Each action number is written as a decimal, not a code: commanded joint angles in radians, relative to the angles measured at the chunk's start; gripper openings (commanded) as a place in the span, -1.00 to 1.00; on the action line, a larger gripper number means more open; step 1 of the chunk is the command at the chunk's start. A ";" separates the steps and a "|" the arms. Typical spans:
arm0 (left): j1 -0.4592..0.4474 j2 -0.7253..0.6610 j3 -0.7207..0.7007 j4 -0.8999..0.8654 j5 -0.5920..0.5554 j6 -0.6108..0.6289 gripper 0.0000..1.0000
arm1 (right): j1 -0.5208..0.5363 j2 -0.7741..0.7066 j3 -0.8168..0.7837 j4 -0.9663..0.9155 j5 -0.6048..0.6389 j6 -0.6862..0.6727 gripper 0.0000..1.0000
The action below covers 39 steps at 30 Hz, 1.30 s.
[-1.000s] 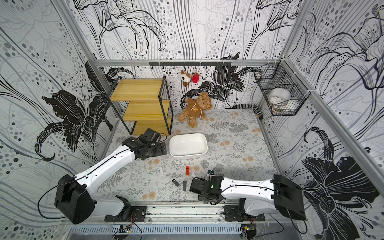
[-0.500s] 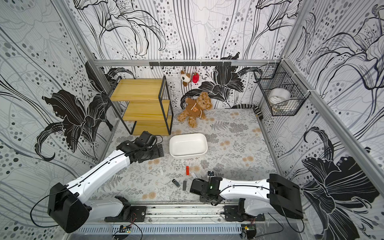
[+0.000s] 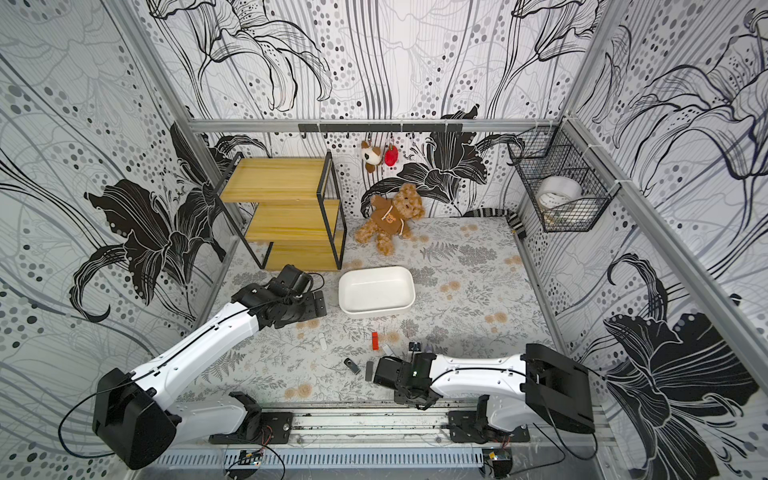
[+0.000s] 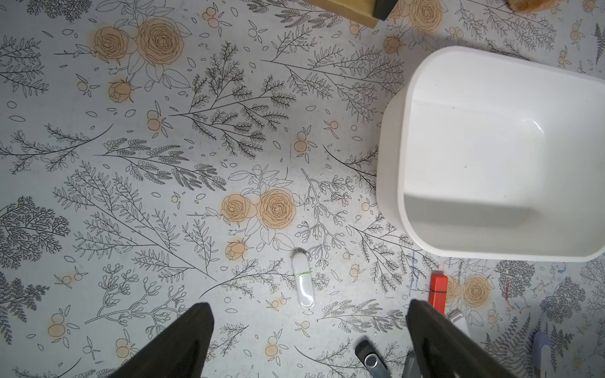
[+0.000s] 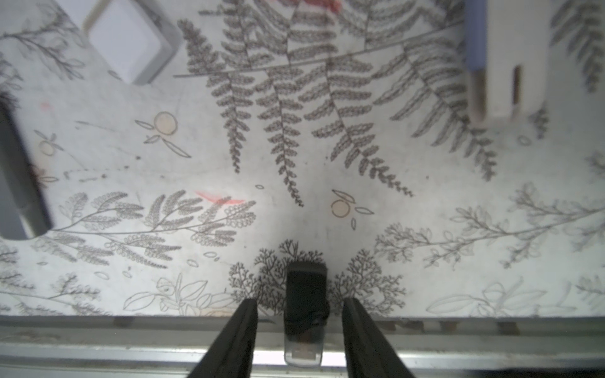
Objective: Put the usb flash drive into the storage box
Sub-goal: Pick up the USB flash from the center of the board.
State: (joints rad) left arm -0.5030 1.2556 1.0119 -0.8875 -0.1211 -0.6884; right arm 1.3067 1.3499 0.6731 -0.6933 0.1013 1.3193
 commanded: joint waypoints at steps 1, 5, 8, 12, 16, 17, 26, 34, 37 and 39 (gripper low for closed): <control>0.002 -0.017 -0.015 -0.002 -0.018 -0.011 0.95 | -0.006 0.018 -0.007 -0.014 -0.011 -0.010 -0.08; 0.003 -0.021 -0.018 -0.010 -0.021 -0.011 0.95 | -0.005 0.064 0.022 -0.032 -0.017 -0.030 -0.13; 0.002 -0.024 -0.018 -0.022 -0.028 -0.006 0.95 | -0.005 0.098 0.041 -0.035 -0.018 -0.046 -0.15; 0.003 -0.034 -0.018 -0.029 -0.030 -0.006 0.95 | -0.013 0.100 0.032 -0.023 -0.025 -0.050 -0.24; 0.003 -0.037 -0.032 -0.026 -0.029 -0.011 0.95 | -0.019 0.083 0.015 -0.018 -0.030 -0.046 -0.40; 0.003 -0.039 -0.036 -0.025 -0.028 -0.011 0.95 | -0.021 0.076 0.007 -0.016 -0.031 -0.046 -0.44; 0.003 -0.044 -0.052 -0.033 -0.021 -0.008 0.95 | -0.034 0.065 0.018 -0.048 -0.007 -0.061 -1.00; 0.001 -0.080 -0.138 -0.019 0.032 -0.029 0.97 | -0.104 -0.011 0.140 -0.188 0.086 -0.155 -1.00; -0.005 -0.083 -0.181 -0.006 0.041 -0.045 0.91 | -0.179 -0.029 0.250 -0.247 0.129 -0.249 -1.00; -0.010 -0.079 -0.209 0.018 0.047 -0.056 0.90 | -0.245 -0.019 0.320 -0.258 0.138 -0.334 -1.00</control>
State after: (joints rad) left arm -0.5053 1.1839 0.8352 -0.9035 -0.0929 -0.7181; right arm 1.1187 1.3464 0.9142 -0.8761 0.1661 1.1172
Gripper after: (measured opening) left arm 0.956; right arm 0.240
